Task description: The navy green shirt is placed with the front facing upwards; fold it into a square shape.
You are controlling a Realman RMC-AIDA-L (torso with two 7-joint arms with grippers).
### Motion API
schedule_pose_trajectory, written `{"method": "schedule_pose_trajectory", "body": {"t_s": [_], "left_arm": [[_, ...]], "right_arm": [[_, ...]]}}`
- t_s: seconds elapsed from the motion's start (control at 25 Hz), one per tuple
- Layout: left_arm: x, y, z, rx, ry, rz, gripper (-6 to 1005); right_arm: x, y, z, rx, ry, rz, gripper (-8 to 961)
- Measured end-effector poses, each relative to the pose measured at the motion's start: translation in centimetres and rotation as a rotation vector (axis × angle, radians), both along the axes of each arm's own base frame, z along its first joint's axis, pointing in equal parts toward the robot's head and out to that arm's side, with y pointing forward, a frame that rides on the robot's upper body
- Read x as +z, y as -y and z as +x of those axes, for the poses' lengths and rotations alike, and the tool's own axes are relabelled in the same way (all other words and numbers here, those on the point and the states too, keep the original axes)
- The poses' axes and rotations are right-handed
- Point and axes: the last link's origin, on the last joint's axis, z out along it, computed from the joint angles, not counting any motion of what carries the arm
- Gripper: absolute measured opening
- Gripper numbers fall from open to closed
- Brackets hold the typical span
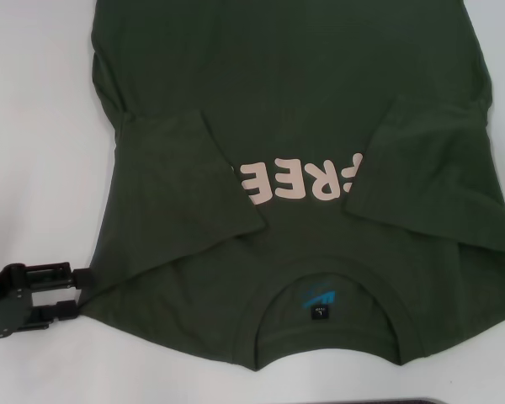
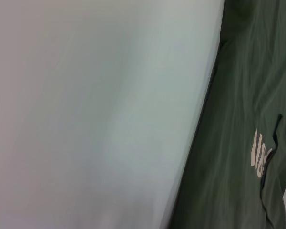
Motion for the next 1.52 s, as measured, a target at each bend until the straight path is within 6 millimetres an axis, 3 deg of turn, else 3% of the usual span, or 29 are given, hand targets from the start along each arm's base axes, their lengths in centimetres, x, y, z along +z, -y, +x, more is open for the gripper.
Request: {"method": "schedule_pose_trajectory", "body": {"t_s": [1.0,1.52], "left_arm": [[-0.1,0.0,-0.2,0.011,-0.014,-0.004,702],[-0.8,-0.5,0.8,-0.016,0.012,-0.020,706]], "right_arm": [[0.2,0.0,0.0,0.001,-0.005,0.006,821],[0.2,-0.1,-0.1,0.003,-0.005,0.007,821]]}}
